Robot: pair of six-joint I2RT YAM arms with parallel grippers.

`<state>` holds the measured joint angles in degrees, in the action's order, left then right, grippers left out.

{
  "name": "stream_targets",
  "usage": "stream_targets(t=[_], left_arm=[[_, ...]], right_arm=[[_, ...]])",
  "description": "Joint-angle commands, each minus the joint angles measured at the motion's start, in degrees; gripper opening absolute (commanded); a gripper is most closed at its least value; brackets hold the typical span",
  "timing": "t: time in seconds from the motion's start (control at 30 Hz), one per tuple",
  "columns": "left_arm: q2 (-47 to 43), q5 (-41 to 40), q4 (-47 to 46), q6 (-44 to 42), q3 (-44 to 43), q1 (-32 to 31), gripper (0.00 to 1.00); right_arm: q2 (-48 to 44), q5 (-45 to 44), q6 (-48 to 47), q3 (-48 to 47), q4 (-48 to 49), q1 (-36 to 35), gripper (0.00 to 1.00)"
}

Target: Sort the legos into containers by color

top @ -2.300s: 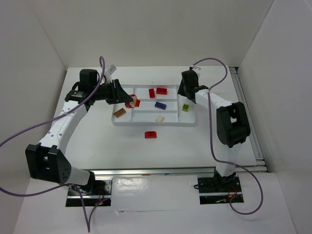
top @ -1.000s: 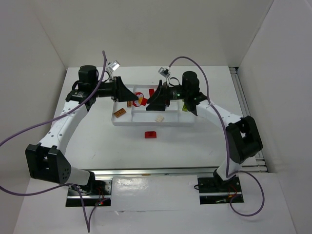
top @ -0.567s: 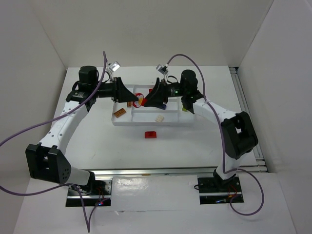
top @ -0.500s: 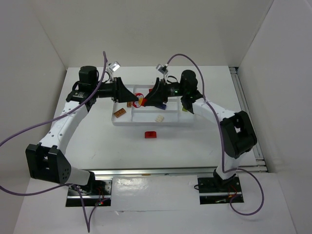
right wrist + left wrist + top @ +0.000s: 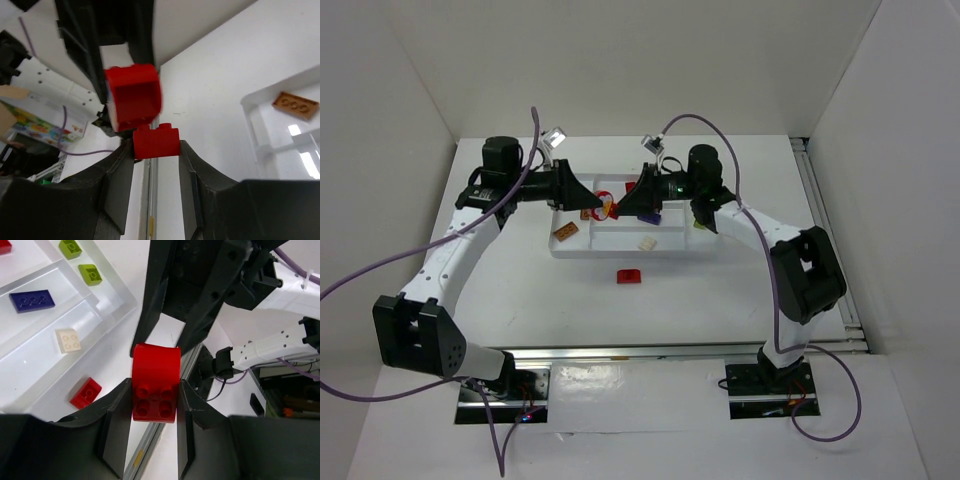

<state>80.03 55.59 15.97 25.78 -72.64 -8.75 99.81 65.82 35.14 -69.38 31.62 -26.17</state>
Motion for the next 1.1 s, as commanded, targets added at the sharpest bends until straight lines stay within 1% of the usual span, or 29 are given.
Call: stream_targets(t=[0.0,0.07,0.13,0.17,0.2,0.23,0.27,0.3,0.33,0.37,0.4,0.43,0.47,0.53,0.57,0.6,0.67,0.7,0.77,0.8,0.87,0.9,0.93,1.0,1.07], left_arm=[[-0.41,-0.31,-0.5,-0.03,-1.27,1.01,0.0],[-0.4,-0.31,-0.5,-0.03,-1.89,1.63,0.0],[-0.4,-2.5,-0.5,-0.03,-2.5,2.24,0.0],[-0.4,-4.16,-0.5,-0.03,-2.5,2.25,0.0],[0.21,-5.57,-0.5,0.84,-2.5,2.25,0.0],[0.91,-7.58,-0.5,1.37,-2.5,2.25,0.0],[1.7,-9.26,0.2,1.9,-3.72,2.25,0.0],[3.8,-14.15,0.99,1.91,-4.52,2.25,0.0],[5.21,-17.24,2.13,1.91,-5.66,0.6,0.0],[6.79,-20.14,3.01,1.91,-7.84,-0.29,0.0],[8.37,-26.35,4.15,1.91,-8.82,-1.17,0.0],[11.87,-28.5,4.16,1.91,-9.79,-1.87,0.0],[13.73,-30.44,4.16,2.86,-10.67,-2.4,0.0],[17.51,-35.54,5.12,3.58,-13.65,-3.11,0.0],[21.88,-36.86,5.91,3.58,-15.15,-3.63,0.0],[24.01,-38.26,6.79,3.58,-18.64,-3.64,0.0],[27.79,-40.38,8.02,3.58,-21.65,-4.25,0.0],[31.12,-42.48,8.55,3.58,-24.8,-4.25,0.0],[34.04,-44.25,10.21,3.58,-27.98,-5.48,0.0],[37.01,-44.95,10.22,2.97,-31.13,-5.48,0.0],[39.93,-47.06,11.89,2.96,-34.39,-6.18,0.0],[41.25,-47.94,13.2,2.35,-37.54,-6.19,0.0],[43.78,-48.47,13.82,2.34,-39.05,-6.19,0.0],[45.82,-49.09,15.05,1.82,-42.3,-6.19,0.0],[47.67,-49.7,15.06,1.82,-43.37,-6.71,0.0]], right_arm=[[-1.89,-6.4,-6.83,1.18,-8.76,1.56,0.01],[-1.9,-8.51,-7.7,1.71,-11.21,2.27,0.01],[-1.9,-11.22,-9.02,1.71,-14.63,3.58,0.01],[-2.6,-15.68,-11.03,1.71,-18.83,3.59,0.01],[-2.6,-18.33,-11.84,1.71,-20.79,3.59,0.01],[-3.39,-25.41,-12.37,1.1,-24.2,3.59,0.01],[-4.18,-29.31,-12.89,1.09,-25.54,3.59,0.01],[-4.18,-33.78,-12.9,0.05,-26.94,3.59,0.02],[-4.18,-38.09,-12.9,-0.57,-28.35,3.59,0.02],[-3.58,-46.32,-12.38,-1.53,-31.41,3.59,0.02],[-3.05,-51.1,-11.68,-3.98,-33.27,3.59,0.02],[-2.26,-54.45,-11.67,-5.13,-34.59,3.59,0.02],[-0.6,-60.31,-11.15,-6.36,-37.13,3.59,0.02],[0.99,-63.52,-11.14,-9.27,-38.38,3.59,0.02],[2.74,-64.84,-11.14,-10.23,-39.17,3.59,0.02],[3.54,-67.47,-11.14,-11.2,-40.31,3.59,0.02],[5.73,-68.98,-11.84,-13.93,-40.93,3.59,0.02],[6.62,-70.38,-11.84,-15.76,-41.45,3.59,0.02],[9.16,-71.18,-12.37,-17.7,-42.68,4.11,0.02],[9.96,-72.49,-12.37,-18.58,-43.3,4.11,0.04],[11.36,-72.5,-12.37,-20.61,-43.83,4.11,0.04],[12.68,-73.2,-12.37,-21.14,-43.83,4.11,0.04],[13.3,-73.2,-12.37,-22.27,-43.83,4.11,0.05],[14.36,-73.82,-12.37,-22.81,-44.35,4.11,0.07],[15.15,-73.82,-12.37,-23.43,-44.36,4.64,0.09]])
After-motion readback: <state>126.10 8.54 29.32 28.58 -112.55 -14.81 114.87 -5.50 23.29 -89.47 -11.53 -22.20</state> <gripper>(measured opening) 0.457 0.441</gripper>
